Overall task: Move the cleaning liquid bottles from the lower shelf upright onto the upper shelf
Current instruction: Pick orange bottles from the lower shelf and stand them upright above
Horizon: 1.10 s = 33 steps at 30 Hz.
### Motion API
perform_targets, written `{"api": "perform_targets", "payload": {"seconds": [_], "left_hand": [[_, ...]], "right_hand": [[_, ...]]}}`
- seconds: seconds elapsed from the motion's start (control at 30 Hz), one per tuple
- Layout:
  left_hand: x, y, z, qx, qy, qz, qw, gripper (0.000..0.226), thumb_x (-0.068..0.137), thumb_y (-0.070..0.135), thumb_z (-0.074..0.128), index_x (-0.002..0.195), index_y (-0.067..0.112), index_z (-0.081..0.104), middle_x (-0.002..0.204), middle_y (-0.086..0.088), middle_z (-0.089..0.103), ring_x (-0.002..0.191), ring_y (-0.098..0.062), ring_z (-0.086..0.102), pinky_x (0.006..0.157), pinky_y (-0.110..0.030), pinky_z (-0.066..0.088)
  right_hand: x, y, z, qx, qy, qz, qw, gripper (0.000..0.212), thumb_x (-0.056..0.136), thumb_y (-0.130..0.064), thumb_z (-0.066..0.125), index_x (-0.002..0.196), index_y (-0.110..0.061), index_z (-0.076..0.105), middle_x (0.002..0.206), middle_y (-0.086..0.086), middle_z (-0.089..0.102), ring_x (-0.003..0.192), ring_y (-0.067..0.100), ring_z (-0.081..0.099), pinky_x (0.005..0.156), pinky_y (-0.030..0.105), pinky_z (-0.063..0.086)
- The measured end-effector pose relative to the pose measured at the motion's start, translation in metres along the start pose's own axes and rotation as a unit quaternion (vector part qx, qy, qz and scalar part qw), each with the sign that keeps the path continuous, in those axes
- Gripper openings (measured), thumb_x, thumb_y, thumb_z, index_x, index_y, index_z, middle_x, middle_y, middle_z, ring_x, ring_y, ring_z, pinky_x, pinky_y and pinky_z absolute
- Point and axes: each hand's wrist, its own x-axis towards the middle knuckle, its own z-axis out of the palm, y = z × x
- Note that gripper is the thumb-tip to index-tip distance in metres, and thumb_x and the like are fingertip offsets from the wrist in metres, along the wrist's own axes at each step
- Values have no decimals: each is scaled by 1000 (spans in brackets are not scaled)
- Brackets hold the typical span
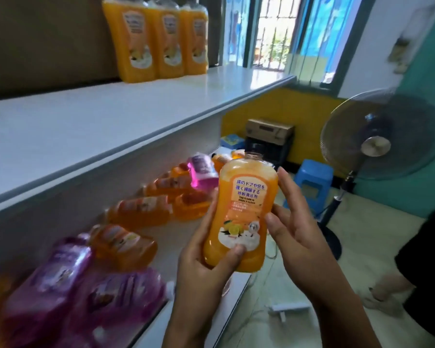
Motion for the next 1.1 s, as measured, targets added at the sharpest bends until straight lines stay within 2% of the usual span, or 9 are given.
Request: {"api": "perform_targets", "payload": {"seconds": [0.17, 0.4, 0.53, 0.63, 0.77, 0.83, 0.97, 1.03, 1.1], "left_hand": [[61, -16, 31, -31, -33, 6, 999, 74, 75, 36, 81, 138, 53, 47, 128, 13, 66, 112, -12, 67, 77, -22, 57], [118, -32, 77, -32, -69, 15, 997, 76, 68, 31, 82, 134, 54, 51, 126, 13, 68, 110, -13, 69, 80, -24, 58], [152, -37, 114, 51, -37, 84, 994, 79, 66, 37, 81, 134, 59, 48, 125, 36, 58, 109, 6, 64, 81, -15, 55], [186, -37, 136, 106, -11, 101, 989, 80, 67, 46, 79, 135, 64, 41, 138, 26, 55, 122, -2, 59, 97, -34, 54], [228, -21, 145, 176, -11, 124, 976, 92, 70, 52, 77, 137, 74, 18, 146, 37, 37, 133, -2, 48, 106, -41, 47], [247, -10, 157, 224, -29, 157, 961, 90, 76, 53, 71, 139, 73, 9, 149, 37, 31, 136, -1, 45, 106, -33, 46], [277, 17, 176, 363, -3, 218, 906, 93, 86, 56, 60, 142, 67, -13, 147, 49, 10, 134, 21, 25, 94, 6, 27], [293, 32, 182, 439, 22, 245, 864, 97, 88, 60, 57, 144, 59, -22, 145, 50, 2, 130, 31, 14, 91, 12, 19], [311, 48, 185, 514, 47, 242, 822, 101, 83, 65, 51, 143, 52, -30, 149, 43, 5, 122, 35, 16, 86, 11, 26]], "right_hand": [[29, 9, -39, -61, 71, -4, 996, 57, 93, -44, 54, 143, -59, 32, 131, -44, 50, 127, -4, 54, 92, 28, 55], [86, 16, -88, -26, 107, -34, 993, 73, 80, -55, 72, 142, -60, 34, 146, -29, 45, 128, 2, 55, 87, 14, 53], [138, 34, -118, -7, 60, -73, 996, 83, 77, -48, 79, 146, -56, 32, 140, -14, 57, 121, 15, 63, 87, 34, 59], [188, 39, -141, 0, -8, -99, 995, 99, 69, -52, 84, 148, -58, 24, 151, -8, 46, 130, 17, 56, 94, 42, 56], [252, 33, -169, -16, -83, -141, 986, 109, 61, -54, 88, 146, -63, 20, 155, -1, 38, 130, 21, 57, 88, 40, 58], [285, 21, -189, -1, -117, -154, 981, 112, 56, -49, 90, 144, -65, 22, 151, 2, 40, 125, 26, 60, 82, 41, 60], [348, -5, -210, -12, -196, -221, 955, 112, 56, -42, 91, 144, -64, 24, 156, -6, 31, 129, 29, 56, 80, 48, 61], [372, -19, -210, -26, -224, -268, 937, 112, 64, -33, 91, 146, -61, 21, 159, -14, 23, 133, 29, 52, 81, 49, 61], [392, -32, -207, -75, -226, -320, 917, 113, 67, -31, 88, 150, -56, 16, 158, -16, 20, 134, 25, 49, 82, 40, 62]]}}
